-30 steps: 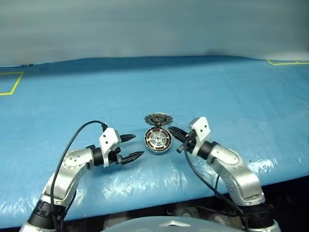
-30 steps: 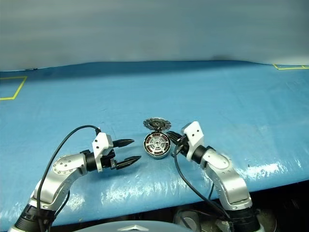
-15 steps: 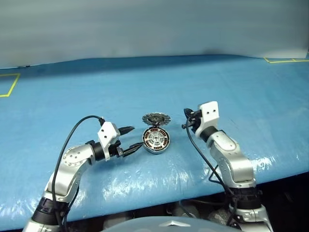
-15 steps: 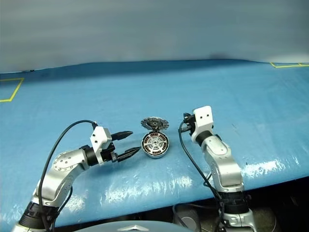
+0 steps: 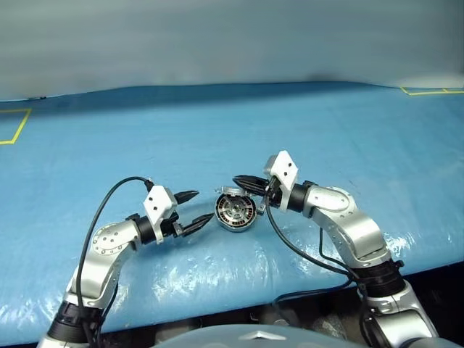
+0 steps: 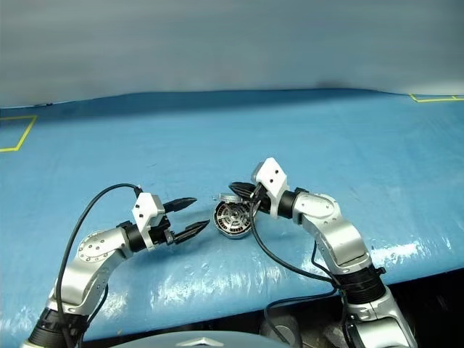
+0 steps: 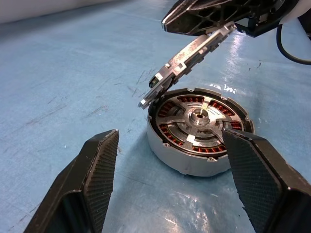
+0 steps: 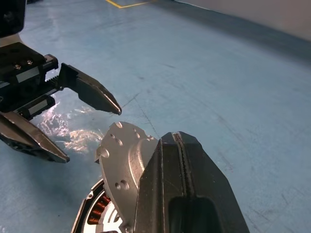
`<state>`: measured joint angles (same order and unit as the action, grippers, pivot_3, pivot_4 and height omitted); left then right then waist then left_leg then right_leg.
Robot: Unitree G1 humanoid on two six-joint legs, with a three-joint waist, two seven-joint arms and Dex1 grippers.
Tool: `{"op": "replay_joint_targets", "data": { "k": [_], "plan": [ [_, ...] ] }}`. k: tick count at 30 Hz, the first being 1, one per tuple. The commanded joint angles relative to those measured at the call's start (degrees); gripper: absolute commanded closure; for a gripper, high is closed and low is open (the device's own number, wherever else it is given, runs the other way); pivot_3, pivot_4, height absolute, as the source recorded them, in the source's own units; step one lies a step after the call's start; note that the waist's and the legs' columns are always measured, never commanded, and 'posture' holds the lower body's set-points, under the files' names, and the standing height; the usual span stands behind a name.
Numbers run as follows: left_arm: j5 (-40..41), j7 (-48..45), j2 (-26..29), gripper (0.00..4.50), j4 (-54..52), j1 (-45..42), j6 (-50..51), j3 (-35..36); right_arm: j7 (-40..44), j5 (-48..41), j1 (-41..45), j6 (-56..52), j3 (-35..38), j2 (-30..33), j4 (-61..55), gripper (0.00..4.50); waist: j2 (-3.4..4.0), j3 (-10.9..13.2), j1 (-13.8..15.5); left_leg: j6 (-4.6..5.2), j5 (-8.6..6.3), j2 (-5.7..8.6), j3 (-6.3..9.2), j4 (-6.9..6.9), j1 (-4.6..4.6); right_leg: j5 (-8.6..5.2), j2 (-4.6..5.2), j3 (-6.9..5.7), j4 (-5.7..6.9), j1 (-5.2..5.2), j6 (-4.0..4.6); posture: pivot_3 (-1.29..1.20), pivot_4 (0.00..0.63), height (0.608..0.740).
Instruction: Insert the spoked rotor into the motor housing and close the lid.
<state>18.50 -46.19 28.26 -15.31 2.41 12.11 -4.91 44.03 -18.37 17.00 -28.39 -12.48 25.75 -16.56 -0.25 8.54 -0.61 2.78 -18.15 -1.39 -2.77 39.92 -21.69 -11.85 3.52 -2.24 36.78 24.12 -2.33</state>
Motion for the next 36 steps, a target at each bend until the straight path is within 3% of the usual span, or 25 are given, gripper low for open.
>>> {"op": "replay_joint_targets", "data": {
  "k": [1,11,22,25,36],
  "plan": [
    [0.4,0.0,0.4,0.89,-1.4,0.4,-0.2,0.8,1.0,1.8,-0.4,0.6,-2.3,1.3,-1.4,4.5,0.0,0.0,0.0,-0.01,0.01,0.0,0.0,0.0,0.01,-0.01,0.0,0.0,0.01,0.0,0.01,0.0,0.15,0.74],
    [1.2,-4.1,4.9,0.89,-3.6,2.5,2.7,-0.1,1.1,8.0,-5.6,0.7,-9.4,2.9,2.0,4.5,-0.02,0.0,0.0,-0.02,0.01,0.0,-0.01,0.0,0.0,-0.02,0.01,0.01,0.0,0.01,0.02,0.0,0.15,0.74],
    [0.0,-3.3,4.2,0.89,-1.9,0.9,1.6,-0.2,-2.4,5.8,-8.3,1.8,-5.8,0.1,-1.5,4.5,-0.08,-0.1,0.1,-0.07,0.04,0.0,0.04,0.01,0.25,-0.16,0.01,-0.01,0.01,-0.25,0.28,0.0,0.15,0.74],
    [0.2,-3.7,3.9,0.86,-1.9,0.6,1.9,-0.6,-2.9,2.8,-8.0,1.9,-2.4,-1.1,-3.1,3.92,-0.08,-0.1,0.1,-0.07,0.04,0.0,0.04,0.0,0.21,-0.16,0.01,-0.01,0.01,-0.21,0.28,0.0,0.15,0.74],
    [-0.6,-3.3,2.7,0.86,-0.9,0.0,1.4,-1.3,-3.4,3.0,-7.4,0.8,-3.7,-2.0,-2.2,0.28,-0.06,0.0,0.1,-0.06,0.04,0.0,0.04,0.0,0.12,-0.16,0.01,-0.02,0.0,-0.13,0.27,0.0,0.15,0.74]
  ]
}}
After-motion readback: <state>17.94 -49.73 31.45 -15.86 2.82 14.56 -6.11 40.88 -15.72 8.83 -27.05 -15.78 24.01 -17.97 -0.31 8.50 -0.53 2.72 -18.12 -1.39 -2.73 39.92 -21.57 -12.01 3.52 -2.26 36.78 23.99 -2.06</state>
